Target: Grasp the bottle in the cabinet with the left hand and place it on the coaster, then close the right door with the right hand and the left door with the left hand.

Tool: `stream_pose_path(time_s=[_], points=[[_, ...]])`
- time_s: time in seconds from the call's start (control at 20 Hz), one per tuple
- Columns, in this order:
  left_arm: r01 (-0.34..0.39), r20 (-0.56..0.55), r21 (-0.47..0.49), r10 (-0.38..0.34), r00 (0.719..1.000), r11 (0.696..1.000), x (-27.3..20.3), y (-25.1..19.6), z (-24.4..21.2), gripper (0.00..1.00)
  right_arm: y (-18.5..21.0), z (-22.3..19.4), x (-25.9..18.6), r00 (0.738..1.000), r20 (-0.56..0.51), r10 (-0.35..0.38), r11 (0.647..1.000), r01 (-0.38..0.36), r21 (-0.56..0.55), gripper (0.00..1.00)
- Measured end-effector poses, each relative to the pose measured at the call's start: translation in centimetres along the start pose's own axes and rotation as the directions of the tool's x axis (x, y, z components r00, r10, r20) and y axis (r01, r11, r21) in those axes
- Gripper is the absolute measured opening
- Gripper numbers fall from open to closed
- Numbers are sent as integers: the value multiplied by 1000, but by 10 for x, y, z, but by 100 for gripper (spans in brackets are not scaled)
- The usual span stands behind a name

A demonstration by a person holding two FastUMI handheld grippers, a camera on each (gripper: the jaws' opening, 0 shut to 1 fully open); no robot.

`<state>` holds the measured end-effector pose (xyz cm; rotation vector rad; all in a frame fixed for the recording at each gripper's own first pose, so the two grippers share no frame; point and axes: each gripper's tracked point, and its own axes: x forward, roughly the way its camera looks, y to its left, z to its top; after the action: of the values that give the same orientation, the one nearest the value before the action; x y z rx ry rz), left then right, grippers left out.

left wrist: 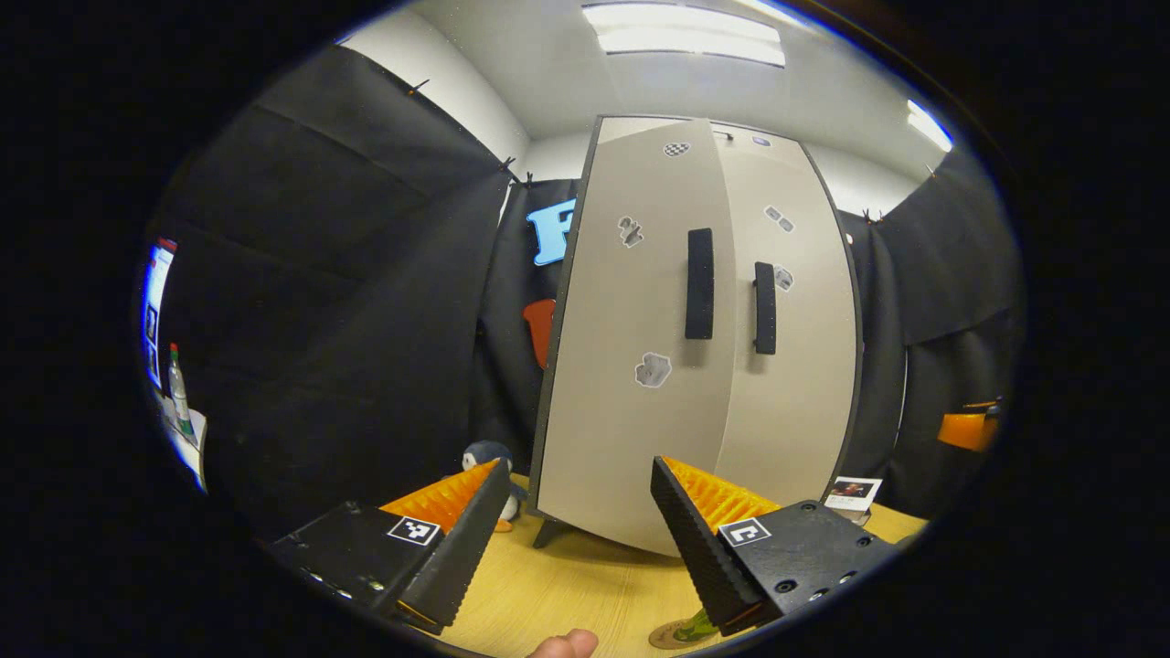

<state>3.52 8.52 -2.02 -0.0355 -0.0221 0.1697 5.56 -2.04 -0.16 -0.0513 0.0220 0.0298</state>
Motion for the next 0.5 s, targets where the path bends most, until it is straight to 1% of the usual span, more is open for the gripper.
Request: stream_pose_path(time_s=[0.15, 0.2, 0.25, 0.5], points=[[30, -13, 26, -30, 999, 999, -11, -12, -3, 95, -3, -2, 2, 1000, -1, -7, 1000, 7, 1, 83], [45, -13, 27, -44, 999, 999, -14, -18, -4, 99, -5, -4, 2, 1000, -5, -7, 1000, 7, 5, 83], [53, -12, 29, -53, 999, 998, -15, -21, -4, 94, -5, -5, 3, 1000, -11, -6, 1000, 6, 9, 83], [95, -11, 11, -94, 995, 995, -16, -39, -2, 94, -2, -5, 0, 1000, -10, 3, 1000, -3, 14, 83]])
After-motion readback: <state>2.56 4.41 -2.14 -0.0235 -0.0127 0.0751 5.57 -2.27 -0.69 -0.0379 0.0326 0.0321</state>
